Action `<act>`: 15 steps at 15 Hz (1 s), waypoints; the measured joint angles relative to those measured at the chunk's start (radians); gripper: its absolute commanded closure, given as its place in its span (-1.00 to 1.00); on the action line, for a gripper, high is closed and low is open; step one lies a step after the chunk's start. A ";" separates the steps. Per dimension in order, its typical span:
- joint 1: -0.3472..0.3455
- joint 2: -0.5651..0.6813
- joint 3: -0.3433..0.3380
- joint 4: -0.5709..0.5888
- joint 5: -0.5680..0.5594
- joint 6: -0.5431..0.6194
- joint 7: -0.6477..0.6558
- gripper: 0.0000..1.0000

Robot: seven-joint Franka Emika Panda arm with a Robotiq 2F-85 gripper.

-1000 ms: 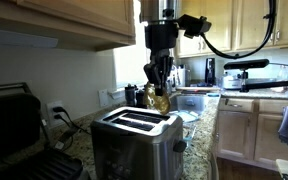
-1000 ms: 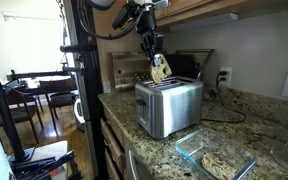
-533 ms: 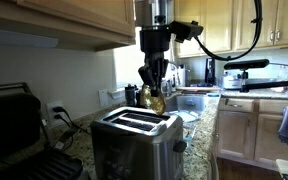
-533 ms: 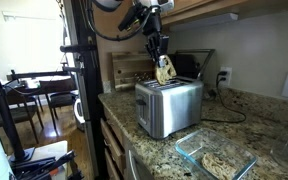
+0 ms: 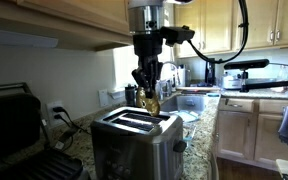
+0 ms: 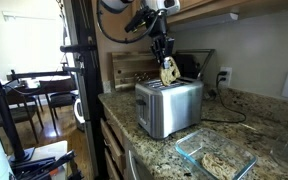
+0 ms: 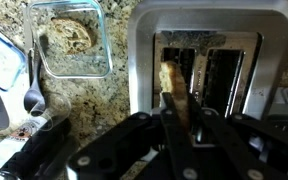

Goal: Put the bread in the toaster

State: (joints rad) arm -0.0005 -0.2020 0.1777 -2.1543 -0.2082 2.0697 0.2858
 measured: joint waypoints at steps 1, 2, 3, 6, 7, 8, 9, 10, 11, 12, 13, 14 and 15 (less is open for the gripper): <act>0.000 0.006 -0.003 0.005 0.000 0.000 0.000 0.87; 0.000 0.011 -0.005 0.011 0.000 0.000 0.000 0.87; 0.000 0.015 -0.008 0.014 0.000 0.000 0.000 0.87; 0.000 0.026 -0.013 0.025 0.000 0.000 0.000 0.87; 0.000 0.029 -0.014 0.027 0.000 0.000 0.000 0.87; 0.000 0.031 -0.015 0.029 0.000 0.000 0.000 0.20; 0.000 0.032 -0.015 0.030 0.000 0.000 0.000 0.17; 0.000 0.032 -0.015 0.031 0.000 0.000 0.000 0.06; 0.000 0.033 -0.015 0.031 0.000 0.000 0.001 -0.08; 0.000 0.033 -0.015 0.032 0.000 0.000 0.001 -0.20; 0.000 0.033 -0.016 0.033 0.000 0.000 0.002 -0.34; 0.000 0.033 -0.016 0.033 0.000 0.000 0.003 -0.45; 0.000 0.033 -0.016 0.034 0.000 0.000 0.005 -0.57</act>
State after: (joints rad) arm -0.0002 -0.1694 0.1619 -2.1206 -0.2082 2.0692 0.2908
